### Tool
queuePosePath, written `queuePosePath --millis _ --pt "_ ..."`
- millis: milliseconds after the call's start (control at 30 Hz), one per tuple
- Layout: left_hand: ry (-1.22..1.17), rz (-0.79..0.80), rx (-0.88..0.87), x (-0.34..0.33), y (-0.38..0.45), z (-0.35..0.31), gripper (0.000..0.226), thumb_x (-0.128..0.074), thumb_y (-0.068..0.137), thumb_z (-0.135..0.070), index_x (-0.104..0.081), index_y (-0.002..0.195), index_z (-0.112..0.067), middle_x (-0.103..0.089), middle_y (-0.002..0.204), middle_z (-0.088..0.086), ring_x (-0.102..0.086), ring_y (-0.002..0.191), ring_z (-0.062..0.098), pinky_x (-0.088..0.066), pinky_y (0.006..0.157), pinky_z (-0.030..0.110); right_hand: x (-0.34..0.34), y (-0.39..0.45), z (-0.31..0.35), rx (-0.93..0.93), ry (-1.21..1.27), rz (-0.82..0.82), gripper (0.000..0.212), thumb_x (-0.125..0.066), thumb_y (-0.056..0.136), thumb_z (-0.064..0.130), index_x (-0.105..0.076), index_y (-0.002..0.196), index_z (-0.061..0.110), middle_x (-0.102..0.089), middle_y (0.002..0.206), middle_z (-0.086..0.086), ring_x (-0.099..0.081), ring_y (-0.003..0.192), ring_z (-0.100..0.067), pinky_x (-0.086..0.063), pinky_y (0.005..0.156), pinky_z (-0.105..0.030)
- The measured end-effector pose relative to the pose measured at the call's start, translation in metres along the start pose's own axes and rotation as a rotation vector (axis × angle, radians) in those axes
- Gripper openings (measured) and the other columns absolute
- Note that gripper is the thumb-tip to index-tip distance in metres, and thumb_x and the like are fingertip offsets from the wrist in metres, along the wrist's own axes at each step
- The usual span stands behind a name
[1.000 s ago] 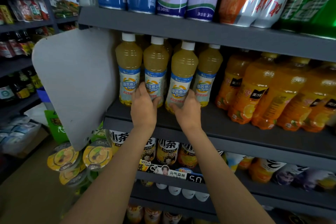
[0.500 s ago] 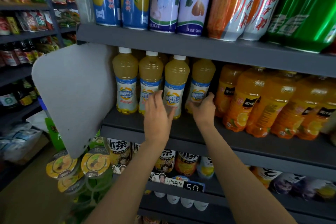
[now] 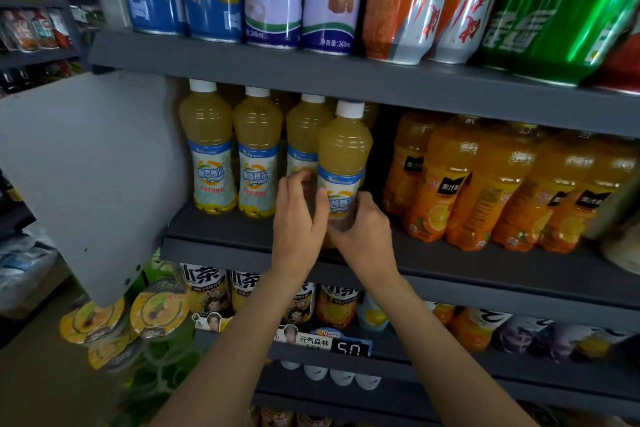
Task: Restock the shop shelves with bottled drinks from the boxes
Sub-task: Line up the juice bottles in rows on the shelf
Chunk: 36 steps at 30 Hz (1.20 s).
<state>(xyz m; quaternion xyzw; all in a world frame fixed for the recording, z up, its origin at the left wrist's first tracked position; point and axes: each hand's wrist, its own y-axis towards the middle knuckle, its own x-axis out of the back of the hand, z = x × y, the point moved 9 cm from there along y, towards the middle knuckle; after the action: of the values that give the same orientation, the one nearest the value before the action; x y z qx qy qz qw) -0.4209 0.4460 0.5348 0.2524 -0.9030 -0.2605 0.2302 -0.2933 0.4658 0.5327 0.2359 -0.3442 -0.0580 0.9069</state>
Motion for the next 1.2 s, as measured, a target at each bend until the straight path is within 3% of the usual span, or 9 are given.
queuePosePath --millis 133,233,300,367,567,800,933,1067,1200 --pt "-0.018 0.101 -0.039 -0.003 0.004 -0.005 0.071 -0.057 0.076 -0.057 -0.044 0.129 -0.011 -0.053 0.119 0.003 -0.052 0.112 0.016 -0.046 0.091 0.030 -0.001 0.006 0.005 0.056 0.016 0.203 0.034 -0.069 0.080 0.020 -0.054 0.104 0.001 -0.065 0.101 -0.011 -0.062 0.088 -0.021 -0.048 0.072 -0.028" --pt "0.028 0.145 -0.053 0.002 0.012 -0.005 0.059 -0.071 0.075 -0.041 -0.053 0.122 -0.011 -0.059 0.110 0.001 -0.058 0.101 0.014 -0.047 0.083 0.021 0.005 0.016 -0.008 -0.015 0.271 0.385 0.039 -0.064 0.086 0.012 -0.056 0.123 0.008 -0.060 0.122 0.002 -0.055 0.110 -0.009 -0.047 0.090 -0.019" --pt "0.020 0.169 -0.057 0.005 0.015 -0.006 0.053 -0.072 0.076 -0.035 -0.055 0.120 -0.011 -0.061 0.109 0.001 -0.058 0.097 0.010 -0.045 0.080 0.014 0.015 0.036 -0.024 -0.132 0.297 0.239 0.044 -0.056 0.089 0.004 -0.049 0.132 0.007 -0.054 0.130 -0.001 -0.048 0.122 -0.013 -0.041 0.095 -0.017" --pt "0.006 0.178 -0.046 0.006 0.016 -0.004 0.053 -0.072 0.076 -0.035 -0.055 0.120 -0.012 -0.062 0.111 0.002 -0.058 0.100 0.011 -0.047 0.084 0.019 0.009 0.060 -0.032 -0.196 0.183 0.115 0.045 -0.056 0.089 0.006 -0.044 0.133 0.003 -0.053 0.133 -0.011 -0.048 0.124 -0.025 -0.041 0.095 -0.027" --pt "0.008 0.175 -0.027 0.005 0.015 -0.001 0.052 -0.070 0.078 -0.036 -0.053 0.121 -0.012 -0.060 0.114 0.004 -0.058 0.103 0.015 -0.050 0.087 0.032 -0.027 0.096 -0.048 -0.446 0.134 0.045 0.038 -0.044 0.095 0.011 -0.037 0.130 -0.004 -0.047 0.132 -0.025 -0.046 0.123 -0.038 -0.039 0.098 -0.041" --pt "-0.025 0.147 -0.032 0.006 0.014 0.000 0.047 -0.070 0.078 -0.030 -0.054 0.117 -0.009 -0.060 0.109 0.001 -0.058 0.097 0.010 -0.044 0.077 0.008 -0.026 0.083 -0.045 -0.350 -0.034 0.014 0.032 -0.047 0.094 0.012 -0.043 0.121 -0.004 -0.054 0.122 -0.024 -0.053 0.113 -0.038 -0.044 0.089 -0.041" --pt "-0.023 0.158 -0.033 0.005 0.012 -0.002 0.049 -0.070 0.078 -0.032 -0.054 0.118 -0.009 -0.061 0.110 0.001 -0.058 0.097 0.008 -0.045 0.078 0.009 -0.021 0.077 -0.043 -0.329 -0.036 0.055 0.036 -0.052 0.092 0.014 -0.041 0.123 -0.002 -0.055 0.123 -0.023 -0.053 0.114 -0.037 -0.045 0.089 -0.039" --pt "0.031 0.147 -0.050 0.007 0.013 -0.007 0.047 -0.072 0.077 -0.032 -0.058 0.117 -0.011 -0.063 0.104 -0.004 -0.059 0.090 0.005 -0.045 0.074 0.006 0.001 0.059 -0.039 -0.206 0.130 0.003 0.044 -0.052 0.093 0.009 -0.038 0.133 -0.001 -0.058 0.125 -0.019 -0.055 0.116 -0.031 -0.044 0.087 -0.026" --pt "0.073 0.158 -0.090 -0.009 0.018 -0.013 0.048 -0.070 0.078 -0.037 -0.058 0.116 -0.009 -0.066 0.106 0.005 -0.063 0.096 0.015 -0.053 0.082 0.031 0.004 0.025 -0.036 -0.218 0.676 0.239 0.041 -0.046 0.090 -0.008 -0.045 0.129 0.005 -0.060 0.117 -0.012 -0.057 0.113 -0.022 -0.049 0.091 -0.027"
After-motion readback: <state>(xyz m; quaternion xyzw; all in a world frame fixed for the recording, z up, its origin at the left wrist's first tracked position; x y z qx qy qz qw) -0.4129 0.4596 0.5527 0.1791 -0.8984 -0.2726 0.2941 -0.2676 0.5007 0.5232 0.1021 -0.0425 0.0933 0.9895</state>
